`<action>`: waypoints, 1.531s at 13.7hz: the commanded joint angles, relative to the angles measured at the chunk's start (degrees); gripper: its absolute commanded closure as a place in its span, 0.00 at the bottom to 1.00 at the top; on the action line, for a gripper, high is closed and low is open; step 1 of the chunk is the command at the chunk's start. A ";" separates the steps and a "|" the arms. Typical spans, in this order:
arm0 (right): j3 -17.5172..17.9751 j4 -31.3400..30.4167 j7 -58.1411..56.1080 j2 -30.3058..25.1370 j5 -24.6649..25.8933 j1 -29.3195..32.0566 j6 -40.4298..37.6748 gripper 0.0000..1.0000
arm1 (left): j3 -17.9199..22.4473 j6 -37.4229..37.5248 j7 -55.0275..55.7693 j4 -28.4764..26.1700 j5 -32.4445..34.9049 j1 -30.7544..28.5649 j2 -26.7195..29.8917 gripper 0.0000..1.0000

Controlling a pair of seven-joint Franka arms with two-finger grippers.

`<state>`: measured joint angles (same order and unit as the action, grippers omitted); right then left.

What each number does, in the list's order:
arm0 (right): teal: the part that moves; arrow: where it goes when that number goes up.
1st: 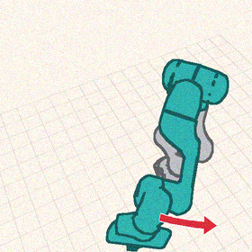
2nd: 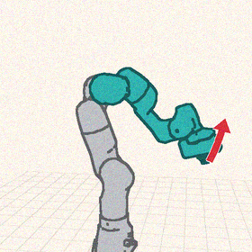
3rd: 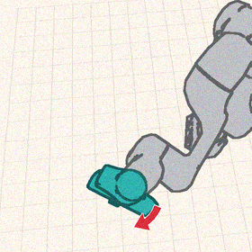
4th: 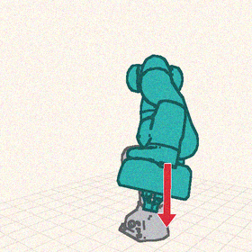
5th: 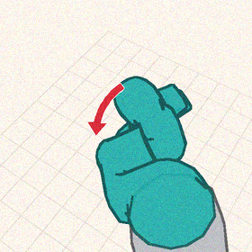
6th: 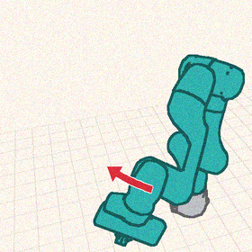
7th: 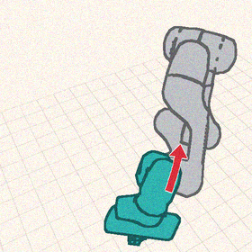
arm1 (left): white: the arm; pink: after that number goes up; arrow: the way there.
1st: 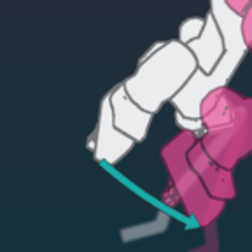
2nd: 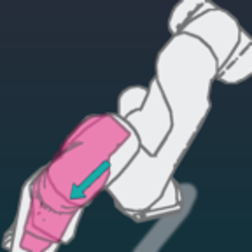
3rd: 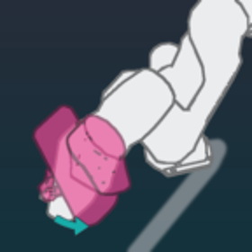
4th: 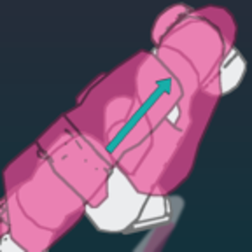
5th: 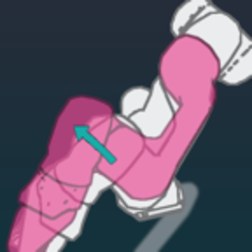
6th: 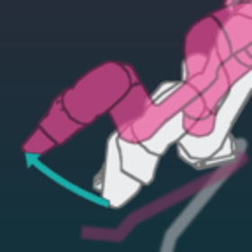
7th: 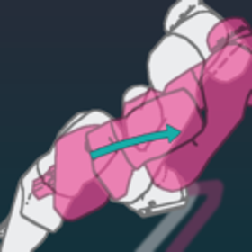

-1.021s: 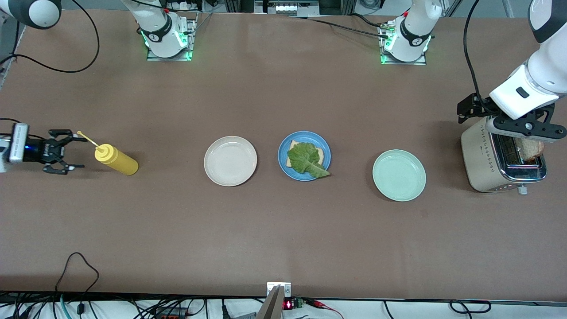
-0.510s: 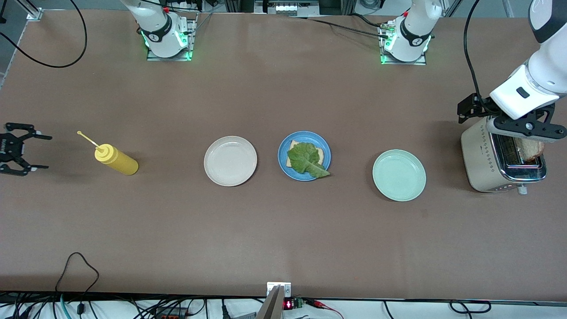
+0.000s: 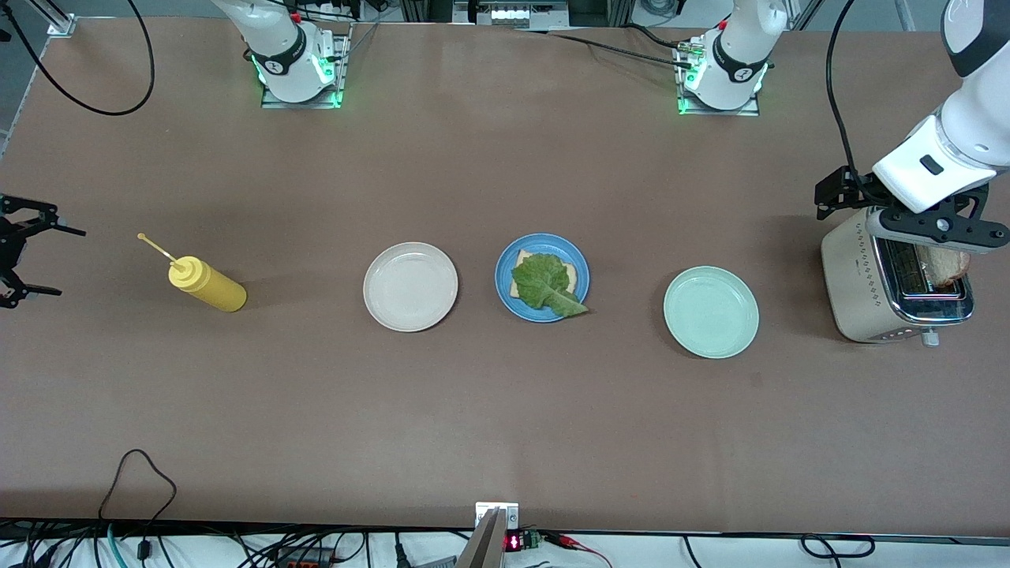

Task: Make sandwich in blue plate with both arms
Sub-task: 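Release the mustard and raise the right gripper away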

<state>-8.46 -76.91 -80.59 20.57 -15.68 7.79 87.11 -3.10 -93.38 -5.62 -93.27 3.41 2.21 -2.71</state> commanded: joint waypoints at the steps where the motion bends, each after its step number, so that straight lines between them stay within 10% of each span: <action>1: -0.24 -2.19 16.98 -4.65 4.25 -4.61 0.78 0.00 | 0.29 -0.14 0.08 -0.68 -0.95 0.16 0.86 0.00; 10: 0.28 -6.58 70.18 -13.53 13.57 -15.35 -0.71 0.00 | 0.38 -0.05 0.08 -0.68 -0.95 -0.01 0.86 0.00; 15: 0.20 -24.12 71.80 -27.84 13.75 -15.00 8.85 0.00 | 0.47 -0.05 0.17 -0.77 -0.95 -0.10 0.86 0.00; 21: 0.20 -23.46 71.72 -27.95 13.66 -14.74 8.69 0.00 | 1.08 -0.05 -0.80 -0.86 -0.86 -8.07 -1.60 0.00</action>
<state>-8.61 -99.57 -9.80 -6.59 -2.89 -7.16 94.89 -2.01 -93.33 -5.66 -93.81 3.41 -2.25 -3.34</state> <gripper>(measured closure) 0.000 0.000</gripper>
